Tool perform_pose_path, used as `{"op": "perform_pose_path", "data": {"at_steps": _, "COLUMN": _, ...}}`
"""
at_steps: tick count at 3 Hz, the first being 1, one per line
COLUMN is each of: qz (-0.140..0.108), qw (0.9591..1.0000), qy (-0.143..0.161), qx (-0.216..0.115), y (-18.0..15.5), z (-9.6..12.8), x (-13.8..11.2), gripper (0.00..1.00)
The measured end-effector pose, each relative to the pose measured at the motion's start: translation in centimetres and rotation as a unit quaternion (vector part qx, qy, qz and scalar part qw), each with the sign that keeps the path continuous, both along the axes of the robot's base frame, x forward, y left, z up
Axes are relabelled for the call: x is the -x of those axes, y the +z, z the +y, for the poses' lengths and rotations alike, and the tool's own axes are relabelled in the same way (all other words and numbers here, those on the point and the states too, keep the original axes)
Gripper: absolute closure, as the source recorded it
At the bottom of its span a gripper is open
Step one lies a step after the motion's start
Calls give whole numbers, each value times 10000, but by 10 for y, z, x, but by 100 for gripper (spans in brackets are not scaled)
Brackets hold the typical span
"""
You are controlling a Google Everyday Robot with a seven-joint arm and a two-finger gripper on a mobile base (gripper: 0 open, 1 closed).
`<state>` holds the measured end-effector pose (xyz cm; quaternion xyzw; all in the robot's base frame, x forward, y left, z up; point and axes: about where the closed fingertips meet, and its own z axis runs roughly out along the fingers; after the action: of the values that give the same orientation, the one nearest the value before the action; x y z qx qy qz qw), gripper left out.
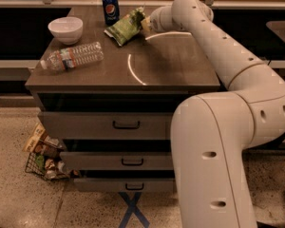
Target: Move green jalapeno chip bag near pepsi can
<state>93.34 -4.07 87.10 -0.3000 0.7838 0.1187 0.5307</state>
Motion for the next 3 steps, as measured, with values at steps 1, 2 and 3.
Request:
{"op": "perform_pose_path", "data": {"at_steps": 1, "qz": 14, "qw": 9999, "qy": -124, "qx": -67, "y": 1, "z": 10, "x": -6, "gripper": 29}}
{"op": "perform_pose_path", "data": {"at_steps": 2, "qz": -52, "qw": 9997, "qy": -224, "qx": -59, "y": 7, "z": 9, "x": -8, "gripper": 7}}
{"op": "perform_pose_path", "data": {"at_steps": 3, "qz": -98, "qw": 9995, "qy": -304, "qx": 8, "y": 23, "z": -15, "x": 1, "gripper": 0}}
